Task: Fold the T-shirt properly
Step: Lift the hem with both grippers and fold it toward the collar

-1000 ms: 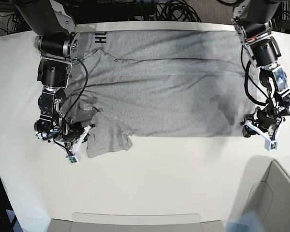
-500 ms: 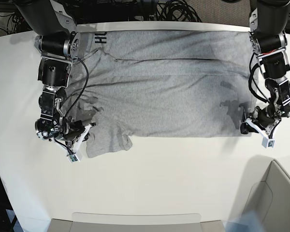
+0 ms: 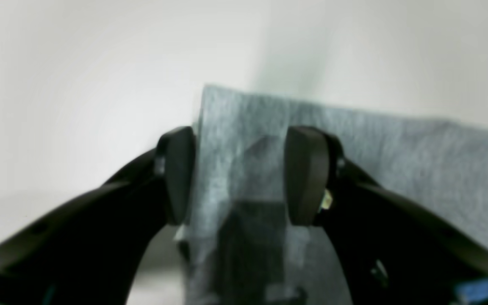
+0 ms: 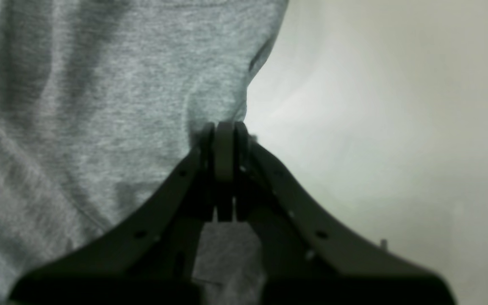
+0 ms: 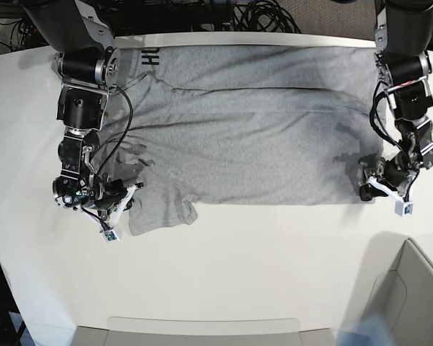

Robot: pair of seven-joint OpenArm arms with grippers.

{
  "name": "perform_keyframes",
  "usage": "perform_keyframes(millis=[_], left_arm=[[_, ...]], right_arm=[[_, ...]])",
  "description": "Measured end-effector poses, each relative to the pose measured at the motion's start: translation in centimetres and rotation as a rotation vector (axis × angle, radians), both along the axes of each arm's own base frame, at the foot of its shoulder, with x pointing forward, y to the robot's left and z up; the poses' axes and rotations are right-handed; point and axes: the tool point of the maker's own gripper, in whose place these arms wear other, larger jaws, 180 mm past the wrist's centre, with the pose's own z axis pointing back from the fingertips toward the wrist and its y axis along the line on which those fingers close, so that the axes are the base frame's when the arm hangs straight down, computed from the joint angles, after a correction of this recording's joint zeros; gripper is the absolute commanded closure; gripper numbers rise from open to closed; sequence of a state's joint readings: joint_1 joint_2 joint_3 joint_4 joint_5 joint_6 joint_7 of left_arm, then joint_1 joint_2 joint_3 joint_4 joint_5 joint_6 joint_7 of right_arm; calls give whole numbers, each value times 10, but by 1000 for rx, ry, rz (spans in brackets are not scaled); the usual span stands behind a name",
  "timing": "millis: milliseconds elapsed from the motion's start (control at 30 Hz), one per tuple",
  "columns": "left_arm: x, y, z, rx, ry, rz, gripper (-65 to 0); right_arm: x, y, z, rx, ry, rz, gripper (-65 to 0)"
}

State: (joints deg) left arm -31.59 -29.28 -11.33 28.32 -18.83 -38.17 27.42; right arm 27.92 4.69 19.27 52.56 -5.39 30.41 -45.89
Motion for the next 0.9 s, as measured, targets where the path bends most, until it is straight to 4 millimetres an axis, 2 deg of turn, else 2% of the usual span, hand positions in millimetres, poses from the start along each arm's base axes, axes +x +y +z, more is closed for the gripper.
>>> perform_keyframes(millis=[267, 400, 533, 700, 900], left_arm=[[1, -15, -7, 42, 12, -101, -344], [8, -32, -8, 16, -4, -114, -324], [12, -46, -10, -3, -12, -125, -223], [11, -48, -11, -11, -8, -126, -64], [8, -49, -13, -19, 22, -135, 0]], right_arm=[[-4, -2, -3, -10, 24, 0, 0], [-4, -2, -3, -13, 29, 0, 0], [-3, -2, -2, -13, 28, 0, 0], [-1, -2, 0, -12, 22, 0, 0], [17, -1, 21, -3, -54, -1, 0]])
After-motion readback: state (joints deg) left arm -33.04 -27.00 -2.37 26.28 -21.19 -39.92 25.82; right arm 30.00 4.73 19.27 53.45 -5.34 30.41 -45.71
